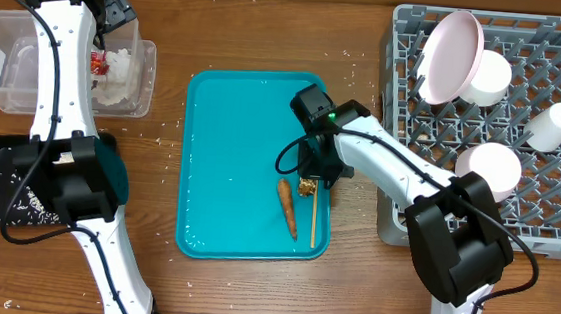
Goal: Sort waste into correct bins and load items into the dishwasher
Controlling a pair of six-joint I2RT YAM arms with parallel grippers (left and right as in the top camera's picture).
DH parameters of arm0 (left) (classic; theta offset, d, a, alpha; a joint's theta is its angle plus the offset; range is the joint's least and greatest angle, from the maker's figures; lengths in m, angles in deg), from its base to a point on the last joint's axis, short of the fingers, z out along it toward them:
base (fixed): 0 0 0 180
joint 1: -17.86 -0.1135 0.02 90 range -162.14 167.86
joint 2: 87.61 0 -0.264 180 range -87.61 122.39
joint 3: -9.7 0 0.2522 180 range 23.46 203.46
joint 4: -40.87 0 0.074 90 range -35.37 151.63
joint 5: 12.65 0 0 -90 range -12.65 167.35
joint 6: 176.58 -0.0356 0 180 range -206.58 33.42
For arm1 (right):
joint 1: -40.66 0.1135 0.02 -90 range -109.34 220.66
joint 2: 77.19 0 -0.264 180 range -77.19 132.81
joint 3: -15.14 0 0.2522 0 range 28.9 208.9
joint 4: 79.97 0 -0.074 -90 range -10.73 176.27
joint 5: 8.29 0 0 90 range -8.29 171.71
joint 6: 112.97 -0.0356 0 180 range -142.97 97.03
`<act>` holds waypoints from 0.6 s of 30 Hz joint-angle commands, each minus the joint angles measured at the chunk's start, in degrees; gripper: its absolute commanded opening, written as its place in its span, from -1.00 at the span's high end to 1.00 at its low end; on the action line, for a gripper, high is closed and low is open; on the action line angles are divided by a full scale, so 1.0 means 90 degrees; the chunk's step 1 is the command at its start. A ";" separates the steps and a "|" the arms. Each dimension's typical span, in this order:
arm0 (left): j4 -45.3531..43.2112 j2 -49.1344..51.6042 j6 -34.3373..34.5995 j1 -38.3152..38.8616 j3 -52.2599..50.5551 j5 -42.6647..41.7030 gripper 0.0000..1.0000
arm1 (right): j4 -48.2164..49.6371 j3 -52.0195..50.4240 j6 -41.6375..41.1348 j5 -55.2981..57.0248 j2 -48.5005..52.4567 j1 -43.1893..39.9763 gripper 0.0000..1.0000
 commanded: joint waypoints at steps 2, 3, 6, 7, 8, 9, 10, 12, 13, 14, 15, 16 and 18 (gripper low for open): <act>-0.0017 -0.0109 0.0063 -0.0007 0.0085 0.0087 -1.00 | 0.0114 -0.0148 -0.0012 -0.0301 -0.0002 -0.0024 0.85; -0.0017 -0.0109 0.0063 -0.0007 0.0085 0.0087 -0.99 | 0.0143 -0.0148 -0.0012 -0.0384 -0.0002 -0.0019 0.85; -0.0017 -0.0109 0.0063 -0.0007 0.0085 0.0087 -1.00 | 0.0238 -0.0148 -0.0010 -0.0789 -0.0002 -0.0015 0.85; -0.0017 -0.0109 0.0063 -0.0007 0.0085 0.0087 -1.00 | 0.0257 -0.0148 -0.0005 -0.0969 -0.0002 -0.0015 0.86; -0.0017 -0.0109 0.0063 -0.0007 0.0085 0.0087 -0.99 | 0.0274 -0.0148 0.0015 -0.1100 -0.0002 -0.0015 0.87; -0.0017 -0.0109 0.0063 -0.0007 0.0085 0.0087 -1.00 | 0.0284 -0.0148 0.0015 -0.1277 -0.0002 -0.0015 0.88; -0.0017 -0.0109 0.0063 -0.0007 0.0085 0.0087 -1.00 | 0.0294 -0.0148 0.0015 -0.1394 -0.0002 -0.0015 0.91; -0.0017 -0.0109 0.0063 -0.0007 0.0085 0.0087 -0.99 | 0.0306 -0.0148 0.0015 -0.1603 -0.0002 -0.0015 0.92; -0.0017 -0.0109 0.0063 -0.0007 0.0085 0.0087 -1.00 | 0.0304 -0.0148 0.0012 -0.1688 -0.0002 -0.0007 0.92; -0.0017 -0.0109 0.0063 -0.0007 0.0085 0.0087 -1.00 | 0.0304 -0.0148 0.0012 -0.1787 -0.0002 0.0010 0.92; -0.0017 -0.0109 0.0063 -0.0007 0.0085 0.0087 -1.00 | 0.0301 -0.0148 0.0015 -0.1863 -0.0002 0.0024 0.92; -0.0017 -0.0109 0.0063 -0.0007 0.0085 0.0087 -1.00 | 0.0301 -0.0148 0.0015 -0.1945 -0.0002 0.0046 0.92; -0.0017 -0.0109 0.0063 -0.0007 0.0085 0.0087 -1.00 | 0.0321 -0.0148 0.0010 -0.2142 -0.0002 0.0107 0.92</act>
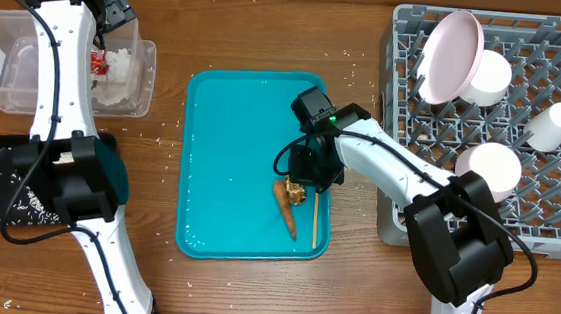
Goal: Sort waste into correct bins and load items into the dishwasher
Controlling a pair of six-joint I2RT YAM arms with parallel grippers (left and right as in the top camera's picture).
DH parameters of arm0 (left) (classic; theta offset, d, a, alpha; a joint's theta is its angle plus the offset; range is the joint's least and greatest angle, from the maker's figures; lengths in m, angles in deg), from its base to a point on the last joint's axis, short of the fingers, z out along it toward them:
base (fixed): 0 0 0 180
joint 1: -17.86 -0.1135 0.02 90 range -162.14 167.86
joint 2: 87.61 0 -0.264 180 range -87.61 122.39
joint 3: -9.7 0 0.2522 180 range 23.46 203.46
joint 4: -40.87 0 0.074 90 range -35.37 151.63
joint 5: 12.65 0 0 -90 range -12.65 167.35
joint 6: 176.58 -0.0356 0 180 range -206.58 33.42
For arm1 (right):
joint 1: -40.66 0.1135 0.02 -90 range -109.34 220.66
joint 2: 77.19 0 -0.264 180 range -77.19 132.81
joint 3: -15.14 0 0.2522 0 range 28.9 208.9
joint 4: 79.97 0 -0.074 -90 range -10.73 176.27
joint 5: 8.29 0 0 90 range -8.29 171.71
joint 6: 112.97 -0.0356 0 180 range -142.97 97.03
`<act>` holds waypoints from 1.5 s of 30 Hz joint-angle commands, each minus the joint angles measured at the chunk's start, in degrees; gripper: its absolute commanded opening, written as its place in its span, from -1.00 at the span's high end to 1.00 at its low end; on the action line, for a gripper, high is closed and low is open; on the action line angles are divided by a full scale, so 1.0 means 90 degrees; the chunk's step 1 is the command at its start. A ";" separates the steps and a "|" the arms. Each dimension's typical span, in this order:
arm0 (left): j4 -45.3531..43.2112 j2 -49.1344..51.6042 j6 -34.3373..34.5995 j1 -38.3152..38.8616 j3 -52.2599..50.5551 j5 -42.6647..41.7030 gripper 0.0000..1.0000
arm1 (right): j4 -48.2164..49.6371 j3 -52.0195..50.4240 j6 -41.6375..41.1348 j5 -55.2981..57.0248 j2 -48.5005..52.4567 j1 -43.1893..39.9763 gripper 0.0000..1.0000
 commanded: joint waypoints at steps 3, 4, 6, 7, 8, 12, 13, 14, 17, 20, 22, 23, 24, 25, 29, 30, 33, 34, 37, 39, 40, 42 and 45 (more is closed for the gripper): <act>-0.0017 -0.0109 0.0063 -0.0007 0.0085 0.0087 -1.00 | 0.0168 -0.0029 -0.0012 -0.0862 -0.0002 0.0289 0.92; -0.0017 -0.0109 0.0063 -0.0007 0.0085 0.0087 -1.00 | 0.0274 -0.0029 -0.0032 -0.0865 -0.0002 0.0452 0.92; -0.0017 -0.0109 0.0063 -0.0007 0.0085 0.0087 -1.00 | 0.0321 -0.0027 -0.0039 -0.0707 -0.0005 0.0563 0.92; -0.0017 -0.0109 0.0063 -0.0007 0.0085 0.0087 -1.00 | 0.0299 -0.0024 -0.0109 -0.0563 -0.0005 0.0578 0.92; -0.0017 -0.0109 0.0063 -0.0007 0.0085 0.0087 -1.00 | 0.0199 0.0005 -0.0228 -0.0338 -0.0005 0.0580 0.92; -0.0017 -0.0109 0.0063 -0.0007 0.0085 0.0087 -1.00 | -0.0301 0.0233 -0.0350 0.0342 -0.0027 0.0423 0.92; -0.0017 -0.0109 0.0063 -0.0007 0.0085 0.0087 -1.00 | -0.0374 0.0282 -0.0304 0.0454 -0.0044 0.0367 0.92; -0.0017 -0.0109 0.0063 -0.0007 0.0085 0.0087 -0.99 | -0.0440 0.0323 -0.0284 0.0559 -0.0058 0.0306 0.92; -0.0017 -0.0109 0.0063 -0.0007 0.0085 0.0087 -1.00 | -0.0505 0.0389 -0.0160 0.0646 -0.0078 0.0109 0.85; -0.0017 -0.0109 0.0063 -0.0007 0.0085 0.0087 -1.00 | -0.0546 0.0386 -0.0160 0.0656 -0.0078 -0.0044 0.67; -0.0017 -0.0109 0.0063 -0.0007 0.0085 0.0087 -1.00 | -0.0595 0.0384 -0.0117 0.0661 -0.0078 -0.0129 0.58; -0.0017 -0.0109 0.0063 -0.0007 0.0085 0.0087 -0.99 | -0.0605 0.0379 -0.0117 0.0663 -0.0078 -0.0151 0.56; -0.0017 -0.0109 0.0063 -0.0007 0.0085 0.0087 -1.00 | -0.0597 0.0359 -0.0117 0.0661 -0.0075 -0.0160 0.50; -0.0017 -0.0109 0.0063 -0.0007 0.0085 0.0087 -1.00 | -0.0578 0.0330 -0.0119 0.0685 -0.0075 -0.0160 0.47; -0.0017 -0.0109 0.0063 -0.0007 0.0085 0.0087 -0.99 | -0.0469 0.0083 -0.0119 0.1088 -0.0075 -0.0129 0.20; -0.0017 -0.0109 0.0063 -0.0007 0.0085 0.0087 -1.00 | -0.0413 0.0012 -0.0119 0.1083 -0.0075 -0.0129 0.20; -0.0017 -0.0109 0.0063 -0.0007 0.0085 0.0087 -1.00 | -0.0296 -0.0129 -0.0121 0.1073 -0.0075 -0.0129 0.20; -0.0017 -0.0109 0.0063 -0.0007 0.0085 0.0087 -0.99 | -0.0257 -0.0158 -0.0119 0.1052 -0.0075 -0.0129 0.21; -0.0017 -0.0109 0.0063 -0.0007 0.0085 0.0085 -1.00 | -0.0134 -0.0185 -0.0119 0.0886 -0.0075 -0.0117 0.22; -0.0017 -0.0109 0.0063 -0.0007 0.0085 0.0087 -0.99 | -0.0090 -0.0187 -0.0121 0.0865 -0.0075 -0.0104 0.24; -0.0017 -0.0109 0.0063 -0.0007 0.0085 0.0087 -0.99 | -0.0087 -0.0187 -0.0121 0.0860 -0.0075 -0.0092 0.27; -0.0017 -0.0109 0.0063 -0.0007 0.0085 0.0087 -1.00 | -0.0085 -0.0206 -0.0121 0.0867 -0.0075 -0.0066 0.28; -0.0017 -0.0109 0.0063 -0.0007 0.0085 0.0087 -1.00 | -0.0073 -0.0221 -0.0124 0.0869 -0.0053 -0.0022 0.28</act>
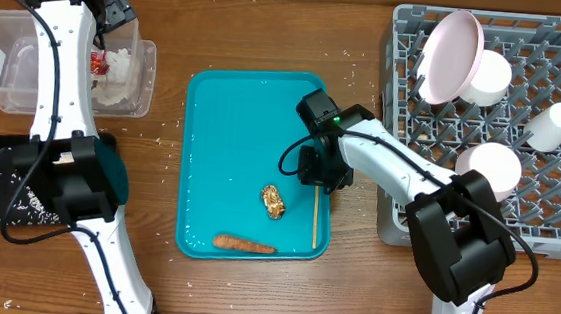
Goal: Sort waste into correct bins and load items into the dishwasher
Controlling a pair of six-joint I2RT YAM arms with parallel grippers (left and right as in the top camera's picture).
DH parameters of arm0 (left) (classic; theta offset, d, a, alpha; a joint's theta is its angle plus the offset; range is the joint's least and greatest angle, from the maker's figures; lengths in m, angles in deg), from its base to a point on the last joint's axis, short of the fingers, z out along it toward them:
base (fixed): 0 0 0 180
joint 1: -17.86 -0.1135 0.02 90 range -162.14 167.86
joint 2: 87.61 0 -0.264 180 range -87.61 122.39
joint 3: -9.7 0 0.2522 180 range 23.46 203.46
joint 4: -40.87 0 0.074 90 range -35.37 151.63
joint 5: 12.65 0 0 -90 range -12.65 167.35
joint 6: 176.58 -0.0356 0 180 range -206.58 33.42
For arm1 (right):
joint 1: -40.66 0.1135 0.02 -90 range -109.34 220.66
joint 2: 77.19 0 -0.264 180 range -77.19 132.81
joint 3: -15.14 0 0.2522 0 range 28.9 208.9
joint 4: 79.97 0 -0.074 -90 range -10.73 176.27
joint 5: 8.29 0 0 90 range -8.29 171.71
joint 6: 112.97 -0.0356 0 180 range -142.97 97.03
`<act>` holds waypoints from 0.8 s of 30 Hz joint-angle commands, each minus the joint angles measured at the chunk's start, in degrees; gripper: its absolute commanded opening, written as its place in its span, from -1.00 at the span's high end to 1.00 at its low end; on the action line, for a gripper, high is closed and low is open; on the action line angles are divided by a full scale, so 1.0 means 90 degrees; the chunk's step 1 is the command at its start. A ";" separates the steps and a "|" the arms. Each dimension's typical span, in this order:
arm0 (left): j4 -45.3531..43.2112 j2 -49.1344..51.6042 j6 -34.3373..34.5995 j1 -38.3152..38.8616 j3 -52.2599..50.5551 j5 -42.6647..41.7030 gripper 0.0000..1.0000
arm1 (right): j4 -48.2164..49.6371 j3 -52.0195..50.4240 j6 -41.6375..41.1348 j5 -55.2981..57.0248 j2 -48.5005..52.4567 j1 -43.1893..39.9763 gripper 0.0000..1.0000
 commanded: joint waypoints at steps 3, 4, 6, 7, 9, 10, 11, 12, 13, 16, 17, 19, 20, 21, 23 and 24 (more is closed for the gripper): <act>-0.0019 -0.0109 0.0063 -0.0007 0.0085 0.0087 -1.00 | 0.0185 -0.0124 0.0019 0.0027 0.0032 0.0083 0.28; -0.0019 -0.0109 0.0063 -0.0007 0.0085 0.0087 -0.99 | 0.0277 -0.0177 0.0019 0.0027 0.0087 0.0083 0.28; -0.0019 -0.0109 0.0063 -0.0007 0.0085 0.0087 -1.00 | 0.0313 -0.0211 0.0012 0.0029 0.0206 0.0083 0.30; -0.0019 -0.0109 0.0063 -0.0007 0.0085 0.0087 -1.00 | 0.0299 -0.0214 -0.0007 0.0036 0.0253 0.0083 0.35; -0.0019 -0.0109 0.0063 -0.0007 0.0085 0.0087 -0.99 | 0.0262 -0.0219 -0.0029 0.0046 0.0352 0.0083 0.51; -0.0019 -0.0109 0.0063 -0.0007 0.0085 0.0087 -1.00 | 0.0260 -0.0219 -0.0032 0.0046 0.0381 0.0083 0.63; -0.0019 -0.0109 0.0063 -0.0007 0.0085 0.0087 -1.00 | 0.0260 -0.0219 -0.0032 0.0046 0.0384 0.0085 0.72; -0.0019 -0.0109 0.0063 -0.0007 0.0085 0.0087 -0.99 | 0.0257 -0.0219 -0.0032 0.0046 0.0384 0.0085 0.79; -0.0019 -0.0109 0.0063 -0.0007 0.0085 0.0087 -1.00 | 0.0257 -0.0216 -0.0036 0.0049 0.0381 0.0092 0.86; -0.0019 -0.0109 0.0063 -0.0007 0.0085 0.0087 -1.00 | 0.0236 -0.0209 -0.0085 0.0049 0.0381 0.0112 0.92; -0.0019 -0.0109 0.0063 -0.0007 0.0085 0.0087 -0.99 | 0.0206 -0.0192 -0.0112 0.0046 0.0381 0.0112 0.92; -0.0019 -0.0109 0.0063 -0.0007 0.0085 0.0087 -1.00 | 0.0092 -0.0095 -0.0182 0.0044 0.0379 0.0112 0.92; -0.0019 -0.0109 0.0063 -0.0007 0.0085 0.0087 -1.00 | 0.0019 -0.0029 -0.0194 0.0049 0.0369 0.0112 0.92; -0.0019 -0.0109 0.0063 -0.0007 0.0085 0.0087 -1.00 | -0.0049 0.0046 -0.0194 0.0046 0.0355 0.0112 0.92; -0.0019 -0.0109 0.0063 -0.0007 0.0085 0.0087 -1.00 | -0.0245 0.0282 -0.0197 0.0044 0.0323 0.0104 0.93; -0.0019 -0.0109 0.0063 -0.0007 0.0085 0.0087 -1.00 | -0.0410 0.0500 -0.0192 0.0046 0.0279 0.0102 0.92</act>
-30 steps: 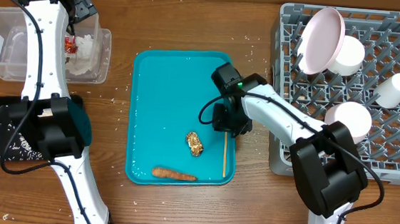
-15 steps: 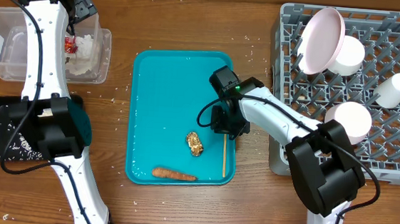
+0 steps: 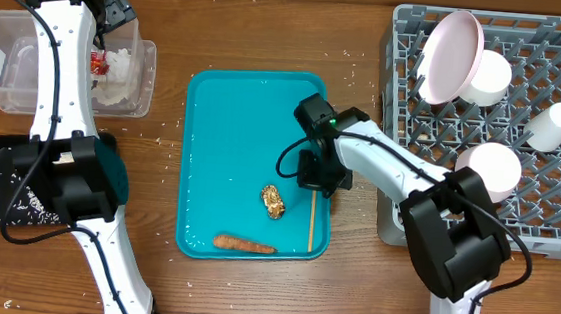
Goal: Sort waste into correct bins and load items into the dishwasher
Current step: 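Carry the chopstick into the dish rack's back and release it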
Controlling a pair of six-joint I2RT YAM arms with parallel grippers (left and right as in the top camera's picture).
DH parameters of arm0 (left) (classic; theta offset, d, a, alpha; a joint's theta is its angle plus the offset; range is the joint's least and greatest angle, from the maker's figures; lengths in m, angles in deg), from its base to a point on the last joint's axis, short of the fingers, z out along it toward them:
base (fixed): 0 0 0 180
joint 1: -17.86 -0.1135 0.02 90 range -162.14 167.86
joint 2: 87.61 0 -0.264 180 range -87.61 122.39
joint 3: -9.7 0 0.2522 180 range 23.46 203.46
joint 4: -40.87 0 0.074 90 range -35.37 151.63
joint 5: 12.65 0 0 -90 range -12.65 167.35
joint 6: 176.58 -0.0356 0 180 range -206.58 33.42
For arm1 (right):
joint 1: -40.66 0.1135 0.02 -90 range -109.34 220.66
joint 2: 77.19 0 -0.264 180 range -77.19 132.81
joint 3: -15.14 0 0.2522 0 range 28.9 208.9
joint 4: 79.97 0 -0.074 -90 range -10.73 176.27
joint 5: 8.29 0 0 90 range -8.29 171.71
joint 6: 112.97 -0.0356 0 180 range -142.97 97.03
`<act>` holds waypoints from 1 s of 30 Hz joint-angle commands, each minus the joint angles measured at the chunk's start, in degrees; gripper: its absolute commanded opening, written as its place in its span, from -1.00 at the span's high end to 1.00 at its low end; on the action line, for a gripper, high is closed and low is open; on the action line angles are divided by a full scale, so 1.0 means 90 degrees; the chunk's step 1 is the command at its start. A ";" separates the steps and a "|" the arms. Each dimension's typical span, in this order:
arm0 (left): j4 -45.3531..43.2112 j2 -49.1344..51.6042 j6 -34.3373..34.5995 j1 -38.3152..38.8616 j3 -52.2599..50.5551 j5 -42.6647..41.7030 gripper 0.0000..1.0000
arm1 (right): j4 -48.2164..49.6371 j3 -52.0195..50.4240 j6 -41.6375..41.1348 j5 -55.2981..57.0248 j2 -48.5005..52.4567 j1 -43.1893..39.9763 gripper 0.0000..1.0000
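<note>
A teal tray (image 3: 222, 132) lies mid-table. On it a carrot (image 3: 244, 243) lies flat along the front edge, a brown food lump (image 3: 273, 202) sits a little above it, and a thin wooden stick (image 3: 311, 223) lies along the right rim. My right gripper (image 3: 314, 177) points down at the tray's right side, just above the stick's far end; its body hides the fingers. At the far left, over the clear bin that holds white paper waste, my left gripper (image 3: 117, 9) hangs with its fingers spread.
A grey dish rack at the right holds a pink plate (image 3: 451, 55) and white cups (image 3: 490, 166). A black bin (image 3: 2, 190) with crumbs sits at the front left. Crumbs dot the wooden table around the tray.
My right gripper has shifted slightly left and toward the front over the stick's far end, and the stick lies a touch further left. Carrot, lump and left arm are unchanged.
First the carrot stood lengthwise beside the lump and the stick at the tray's right, with my right gripper just behind them. Then the gripper was lower, against the lump. Later the carrot lay across the front edge and the lump mid-tray. The gripper is back by the stick.
</note>
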 commanded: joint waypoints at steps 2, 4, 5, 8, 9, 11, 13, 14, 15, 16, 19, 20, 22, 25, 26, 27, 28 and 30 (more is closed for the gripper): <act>-0.0017 -0.0109 0.0063 -0.0007 0.0085 0.0087 -0.99 | -0.0447 0.0792 -0.0044 0.0041 0.0012 0.0005 0.92; -0.0017 -0.0109 0.0063 -0.0007 0.0085 0.0087 -1.00 | -0.0721 0.1175 0.0151 0.0044 -0.0134 -0.0107 0.93; -0.0017 -0.0109 0.0063 -0.0007 0.0085 0.0087 -0.99 | -0.0862 0.1389 0.0287 0.0044 -0.0226 -0.0202 0.93; -0.0017 -0.0109 0.0063 -0.0007 0.0085 0.0087 -1.00 | -0.1214 0.1991 0.0656 0.0044 -0.0508 -0.0573 0.92; -0.0017 -0.0109 0.0063 -0.0007 0.0085 0.0087 -1.00 | -0.1302 0.2171 0.0784 0.0044 -0.0590 -0.0719 0.93; -0.0017 -0.0109 0.0063 -0.0007 0.0085 0.0087 -1.00 | -0.1462 0.2555 0.0986 0.0044 -0.0760 -0.1078 0.93; -0.0017 -0.0109 0.0063 -0.0007 0.0085 0.0087 -1.00 | -0.1535 0.2905 0.1195 0.0044 -0.0906 -0.1520 0.93; -0.0017 -0.0109 0.0063 -0.0007 0.0085 0.0087 -1.00 | -0.1525 0.3048 0.1324 0.0041 -0.0964 -0.1741 0.93; -0.0017 -0.0109 0.0063 -0.0007 0.0085 0.0087 -0.99 | -0.1496 0.3225 0.1535 0.0039 -0.1003 -0.2018 0.93; -0.0017 -0.0109 0.0063 -0.0007 0.0085 0.0087 -1.00 | -0.1450 0.3347 0.1746 0.0039 -0.1020 -0.2239 0.93; -0.0017 -0.0109 0.0063 -0.0007 0.0085 0.0087 -0.99 | -0.0974 0.3490 0.2790 -0.0007 -0.1018 -0.2953 0.92; -0.0017 -0.0109 0.0063 -0.0007 0.0085 0.0087 -1.00 | -0.0838 0.3475 0.2883 -0.0012 -0.1003 -0.3092 0.93; -0.0017 -0.0109 0.0063 -0.0007 0.0085 0.0087 -1.00 | -0.0585 0.3424 0.3016 -0.0061 -0.0976 -0.3303 0.92; -0.0017 -0.0109 0.0063 -0.0007 0.0085 0.0087 -1.00 | -0.0316 0.3405 0.3135 -0.0104 -0.0865 -0.3439 0.92; -0.0017 -0.0109 0.0063 -0.0007 0.0085 0.0087 -0.99 | -0.0245 0.3405 0.3157 -0.0102 -0.0804 -0.3444 0.92; -0.0017 -0.0109 0.0063 -0.0007 0.0085 0.0087 -0.99 | -0.0172 0.3405 0.3215 -0.0100 -0.0743 -0.3444 0.92; -0.0017 -0.0109 0.0063 -0.0007 0.0085 0.0087 -1.00 | -0.0121 0.3405 0.3271 -0.0092 -0.0663 -0.3444 0.92; -0.0017 -0.0109 0.0063 -0.0007 0.0085 0.0087 -1.00 | -0.0019 0.3405 0.3269 0.0053 -0.0505 -0.3444 0.92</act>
